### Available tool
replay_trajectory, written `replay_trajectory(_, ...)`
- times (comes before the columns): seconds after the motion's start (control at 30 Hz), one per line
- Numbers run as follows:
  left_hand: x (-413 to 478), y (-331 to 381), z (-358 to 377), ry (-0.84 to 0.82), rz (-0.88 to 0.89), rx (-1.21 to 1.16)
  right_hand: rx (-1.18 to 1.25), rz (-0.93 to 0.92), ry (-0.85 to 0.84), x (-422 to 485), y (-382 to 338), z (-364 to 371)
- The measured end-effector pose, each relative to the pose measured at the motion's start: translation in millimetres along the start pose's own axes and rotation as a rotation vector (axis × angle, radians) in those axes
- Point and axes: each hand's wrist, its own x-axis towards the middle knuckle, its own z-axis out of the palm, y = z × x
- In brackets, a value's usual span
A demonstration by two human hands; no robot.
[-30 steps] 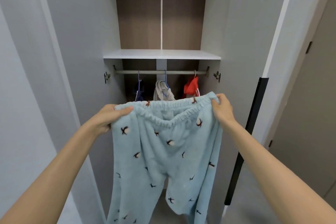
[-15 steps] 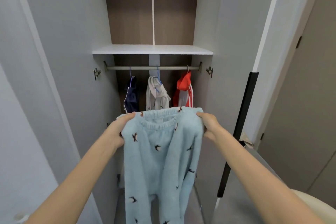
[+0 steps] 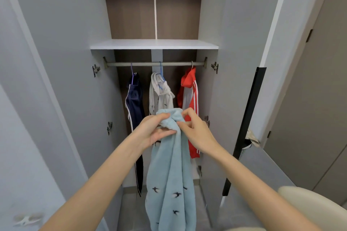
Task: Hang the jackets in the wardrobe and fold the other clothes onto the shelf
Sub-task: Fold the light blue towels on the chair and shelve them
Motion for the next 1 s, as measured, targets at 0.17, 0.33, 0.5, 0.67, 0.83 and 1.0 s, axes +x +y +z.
replay_trajectory(0.17,1,7,0,-0.12,-0.109,-0.089,0.033,0.073,-0.029,-6,5,-13)
replay_trajectory(0.33,3,4,-6,-0.294,-0.197,-0.071,0.017,0.069,0.072,-18,7,-26)
replay_trajectory(0.5,8,-1,-8,-0.429,-0.104,0.157,-0.019,0.022,0.155,-23,11,-37)
replay_trajectory(0.67,23,-19,-11,-0.07,0.223,0.555,0.226,0.062,0.264,-21,4,-40)
replay_trajectory(0.83,32,-49,-31,-0.416,0.011,0.453,0.341,0.118,0.201,-15,-4,-52)
replay_trajectory(1.0,34,-37,-20,-0.111,0.277,0.289,0.002,0.183,0.237,-15,10,-59)
